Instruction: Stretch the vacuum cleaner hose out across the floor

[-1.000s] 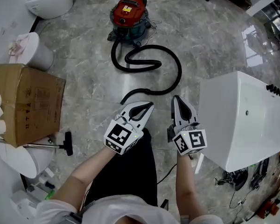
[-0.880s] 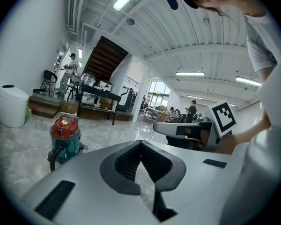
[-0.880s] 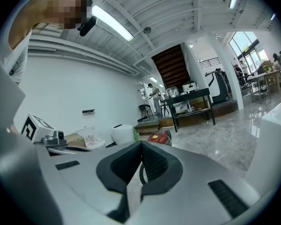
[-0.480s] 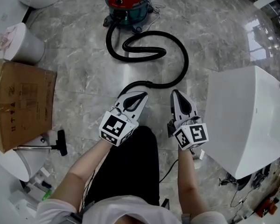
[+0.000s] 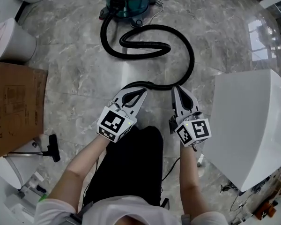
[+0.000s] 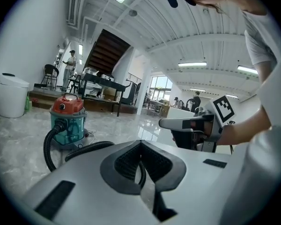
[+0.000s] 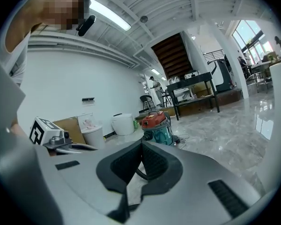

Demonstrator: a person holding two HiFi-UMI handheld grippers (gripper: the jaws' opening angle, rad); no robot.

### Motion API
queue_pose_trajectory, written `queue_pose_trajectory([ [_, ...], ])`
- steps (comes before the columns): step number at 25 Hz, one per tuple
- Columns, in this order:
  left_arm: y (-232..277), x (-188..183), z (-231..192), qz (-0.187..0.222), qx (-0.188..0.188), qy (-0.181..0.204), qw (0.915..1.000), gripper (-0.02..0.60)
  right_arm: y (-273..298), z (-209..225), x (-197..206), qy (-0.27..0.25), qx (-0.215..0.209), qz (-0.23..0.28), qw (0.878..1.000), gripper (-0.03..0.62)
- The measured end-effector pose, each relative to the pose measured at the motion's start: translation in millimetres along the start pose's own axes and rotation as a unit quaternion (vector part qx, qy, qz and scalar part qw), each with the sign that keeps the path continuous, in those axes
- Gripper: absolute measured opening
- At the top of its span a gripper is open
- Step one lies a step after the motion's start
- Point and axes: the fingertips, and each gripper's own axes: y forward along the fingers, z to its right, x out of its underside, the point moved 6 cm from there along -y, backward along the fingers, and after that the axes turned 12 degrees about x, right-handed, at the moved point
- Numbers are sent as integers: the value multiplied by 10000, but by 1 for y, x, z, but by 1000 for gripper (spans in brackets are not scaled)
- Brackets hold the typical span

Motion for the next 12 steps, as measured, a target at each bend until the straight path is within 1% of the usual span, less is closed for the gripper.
queue_pose_trajectory([
  [8, 37, 72, -49, 33, 120, 127, 9998, 0, 42, 33, 70, -329, -110, 24, 9994, 12],
  [12, 57, 103, -66, -64, 290, 257, 9992, 0, 56, 50, 103, -475, -216, -56, 9986, 12],
])
